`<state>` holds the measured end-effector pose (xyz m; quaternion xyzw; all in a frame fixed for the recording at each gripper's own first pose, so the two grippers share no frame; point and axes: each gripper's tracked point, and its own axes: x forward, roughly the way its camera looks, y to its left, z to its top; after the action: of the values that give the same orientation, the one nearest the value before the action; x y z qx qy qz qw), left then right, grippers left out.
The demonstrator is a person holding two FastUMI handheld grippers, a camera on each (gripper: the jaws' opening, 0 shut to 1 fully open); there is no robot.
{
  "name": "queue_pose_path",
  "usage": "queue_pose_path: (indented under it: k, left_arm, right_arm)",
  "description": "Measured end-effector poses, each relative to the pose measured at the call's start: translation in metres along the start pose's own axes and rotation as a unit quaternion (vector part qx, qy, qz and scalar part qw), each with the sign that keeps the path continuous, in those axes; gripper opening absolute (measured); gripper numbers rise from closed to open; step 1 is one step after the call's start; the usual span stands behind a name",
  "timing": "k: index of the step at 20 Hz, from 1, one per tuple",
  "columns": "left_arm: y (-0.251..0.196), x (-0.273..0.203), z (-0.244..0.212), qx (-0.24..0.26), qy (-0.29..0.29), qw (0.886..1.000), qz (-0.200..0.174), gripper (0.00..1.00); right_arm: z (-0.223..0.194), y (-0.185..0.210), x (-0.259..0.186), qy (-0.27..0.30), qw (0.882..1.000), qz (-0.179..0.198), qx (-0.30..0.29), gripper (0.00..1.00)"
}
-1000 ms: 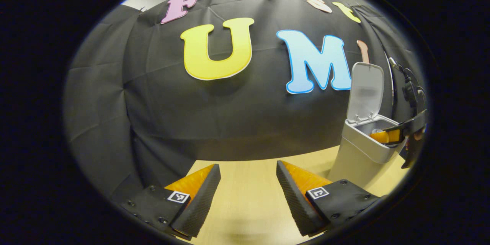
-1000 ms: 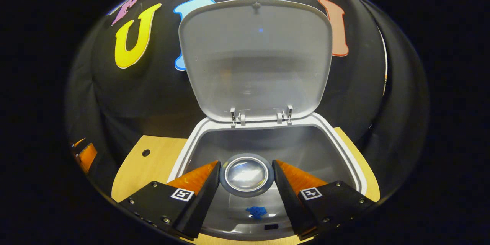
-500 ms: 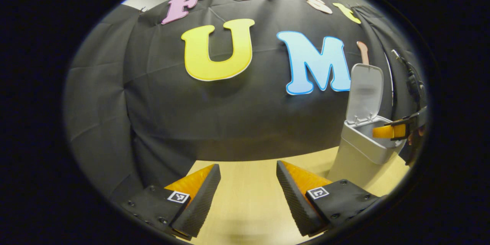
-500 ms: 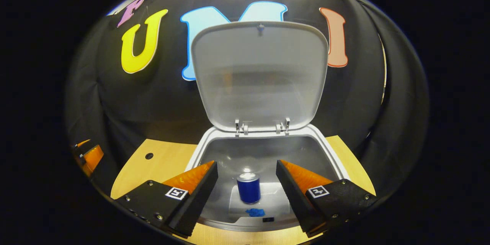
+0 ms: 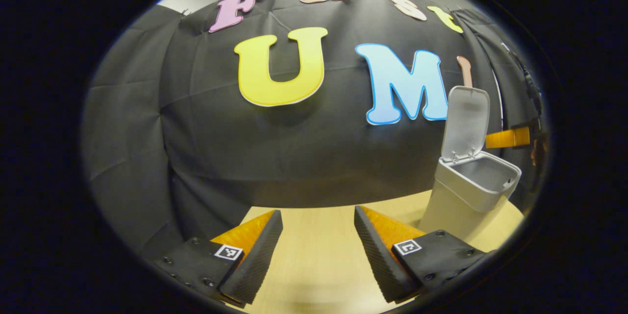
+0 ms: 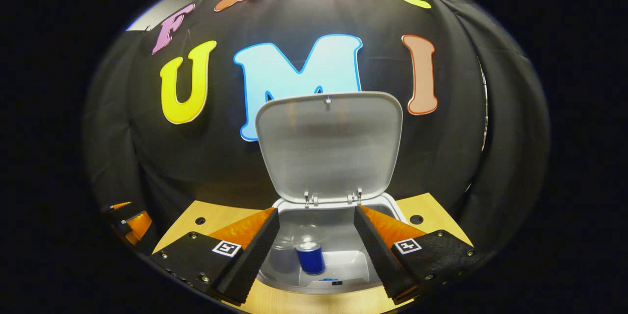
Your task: Press the lid of the desktop garbage bin to open it, pick up the crumpled paper on the desktop and throw it into the bin, then pick up the pop can on the desktop and drop it into the bin, and finally close the garbage bin lid.
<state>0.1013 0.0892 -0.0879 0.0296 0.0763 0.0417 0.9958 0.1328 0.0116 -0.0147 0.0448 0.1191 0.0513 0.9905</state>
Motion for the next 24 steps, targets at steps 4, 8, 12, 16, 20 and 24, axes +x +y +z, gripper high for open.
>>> queue_pose_path:
  k: [4, 8, 12, 16, 20, 24]
  left_arm:
    - [0.005, -0.003, 0.0, -0.001, 0.0, 1.0, 0.005, 0.96]
    - [0.01, -0.006, -0.001, -0.002, 0.001, 1.0, 0.011, 1.0]
    - [0.015, -0.008, -0.001, -0.002, 0.001, 1.0, 0.016, 1.0]
    - [0.019, -0.01, -0.004, -0.003, 0.002, 1.0, 0.02, 1.0]
    - [0.023, -0.011, -0.005, -0.003, 0.004, 1.0, 0.025, 1.0]
    - [0.025, -0.011, -0.006, -0.004, 0.006, 1.0, 0.028, 0.96]
  right_arm:
    - [0.046, 0.001, -0.004, -0.038, 0.999, 0.001, -0.014, 0.97]
    - [0.09, 0.005, -0.003, -0.078, 0.997, 0.001, -0.027, 0.97]
    - [0.121, 0.008, 0.001, -0.108, 0.994, -0.002, -0.024, 0.97]
    - [0.147, 0.004, 0.005, -0.135, 0.991, -0.01, -0.02, 0.97]
    - [0.165, -0.003, 0.02, -0.15, 0.988, -0.02, -0.027, 0.96]
    - [0.161, -0.01, 0.045, -0.138, 0.99, -0.031, -0.022, 0.97]
